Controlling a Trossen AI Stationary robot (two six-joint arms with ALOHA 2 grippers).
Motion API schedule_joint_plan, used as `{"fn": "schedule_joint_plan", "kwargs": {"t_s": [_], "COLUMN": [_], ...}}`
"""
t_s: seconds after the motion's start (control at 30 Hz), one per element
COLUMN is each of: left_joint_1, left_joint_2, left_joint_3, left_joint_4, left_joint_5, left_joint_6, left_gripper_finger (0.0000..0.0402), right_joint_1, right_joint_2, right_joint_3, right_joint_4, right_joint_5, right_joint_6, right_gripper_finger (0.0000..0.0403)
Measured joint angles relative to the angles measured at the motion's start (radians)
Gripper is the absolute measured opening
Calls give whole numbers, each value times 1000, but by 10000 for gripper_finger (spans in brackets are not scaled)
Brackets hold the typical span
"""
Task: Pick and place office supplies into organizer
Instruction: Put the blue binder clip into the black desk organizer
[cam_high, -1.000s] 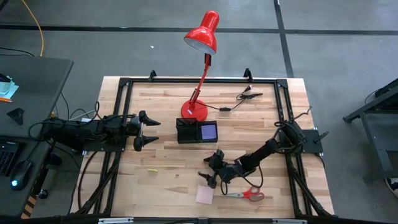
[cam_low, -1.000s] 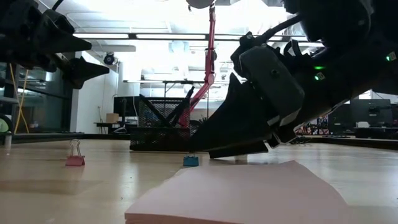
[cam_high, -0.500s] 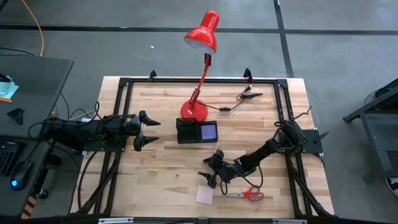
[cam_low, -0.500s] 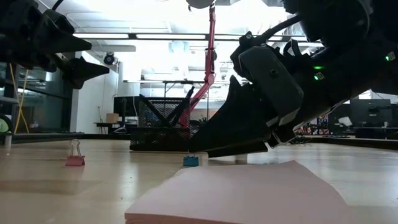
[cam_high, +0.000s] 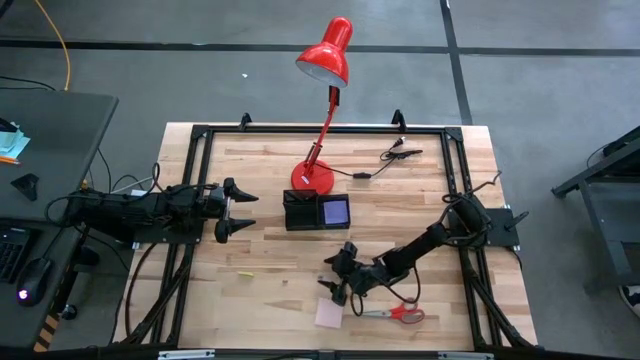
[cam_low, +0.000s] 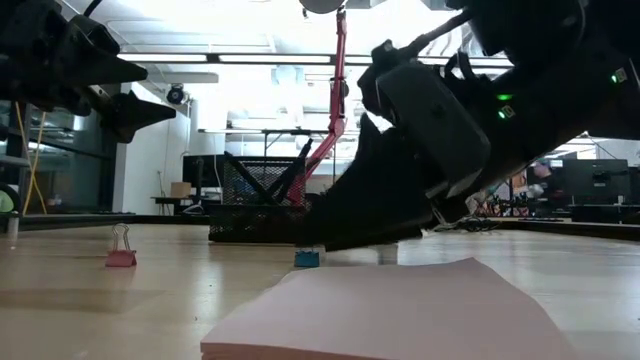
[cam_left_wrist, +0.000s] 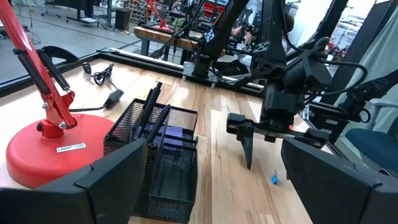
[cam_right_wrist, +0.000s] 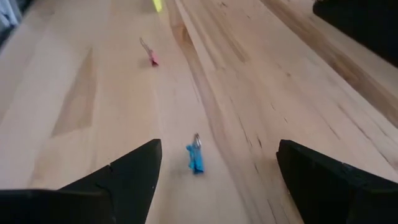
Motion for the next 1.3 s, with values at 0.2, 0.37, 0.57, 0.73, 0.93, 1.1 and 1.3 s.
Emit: {"fn": "schedule_joint_plan", "kwargs": {"t_s": [0.2,0.37,0.57,0.73,0.93,1.1,1.3], "left_joint_1": [0,0,0,0,0,0,0], "left_joint_2": [0,0,0,0,0,0,0], "left_joint_3": [0,0,0,0,0,0,0], "left_joint_4": [0,0,0,0,0,0,0], "left_joint_5": [0,0,0,0,0,0,0], "left_joint_6": [0,0,0,0,0,0,0], "left_gripper_finger": [358,358,358,358,358,358,358], "right_joint_1": [0,0,0,0,0,0,0], "right_joint_2": [0,0,0,0,0,0,0], "right_joint_3": [4,4,4,4,4,4,4], "right_joint_4": [-21,-22,-20,-19,5,9,13], "right_joint_5": [1,5,9,0,-1,-4,-6], "right_joint_6": [27,21,-7,-15,-31,-32,-34], "right_gripper_finger": [309,290,232,181,125,83,26]}}
